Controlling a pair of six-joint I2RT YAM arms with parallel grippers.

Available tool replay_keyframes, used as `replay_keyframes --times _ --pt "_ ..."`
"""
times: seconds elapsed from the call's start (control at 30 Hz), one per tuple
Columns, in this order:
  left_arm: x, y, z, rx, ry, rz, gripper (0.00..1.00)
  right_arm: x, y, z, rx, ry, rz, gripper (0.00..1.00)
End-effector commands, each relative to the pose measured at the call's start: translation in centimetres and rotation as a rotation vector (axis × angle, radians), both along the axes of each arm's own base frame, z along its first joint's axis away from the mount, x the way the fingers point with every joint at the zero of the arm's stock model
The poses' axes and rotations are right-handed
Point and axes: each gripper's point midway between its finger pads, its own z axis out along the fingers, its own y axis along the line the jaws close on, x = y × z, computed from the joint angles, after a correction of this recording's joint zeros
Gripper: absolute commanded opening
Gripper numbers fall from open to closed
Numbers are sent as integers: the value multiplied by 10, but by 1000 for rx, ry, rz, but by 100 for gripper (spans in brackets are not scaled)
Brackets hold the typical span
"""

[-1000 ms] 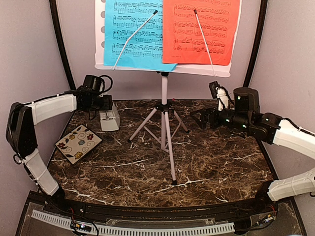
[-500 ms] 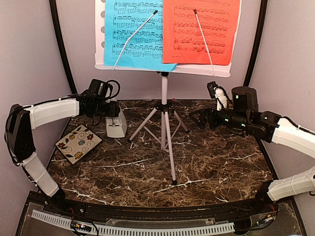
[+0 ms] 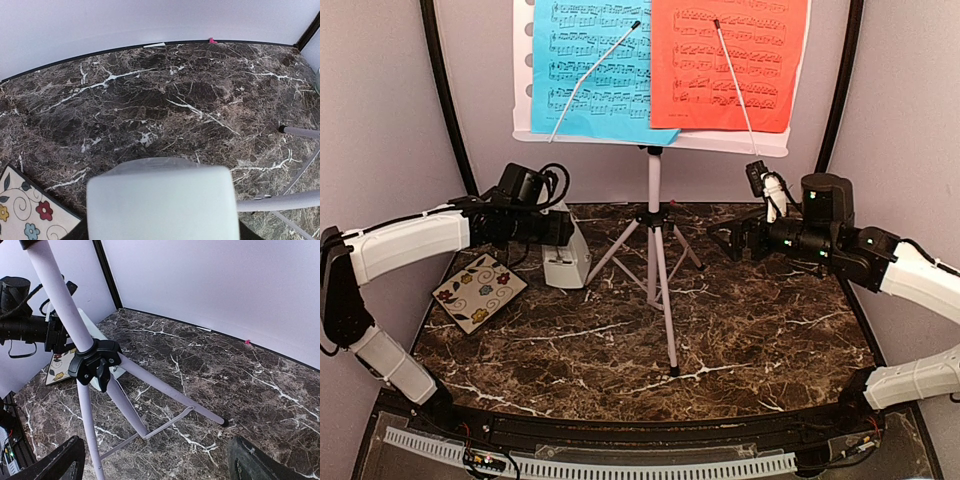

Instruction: Set up the instrument practice props

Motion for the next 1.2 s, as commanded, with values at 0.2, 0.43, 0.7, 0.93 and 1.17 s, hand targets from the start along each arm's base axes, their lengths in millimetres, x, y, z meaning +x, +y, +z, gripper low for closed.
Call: replay_keyframes --times 0.2,0.43,0.7,0.93,1.17 --pt "-30 -32 28 -68 -82 -47 45 -12 11 24 63 -54 82 100" --pt "-46 -47 26 -78 -73 -90 44 -18 10 27 67 -62 96 100" --pt "-61 -21 34 -63 -98 -23 44 -20 18 22 56 -47 136 98" --pt "-89 -26 19 -107 -61 -128 43 -39 28 16 51 -25 248 95" --pt "-119 -57 11 -96 -80 -259 45 -61 41 7 37 -11 327 93"
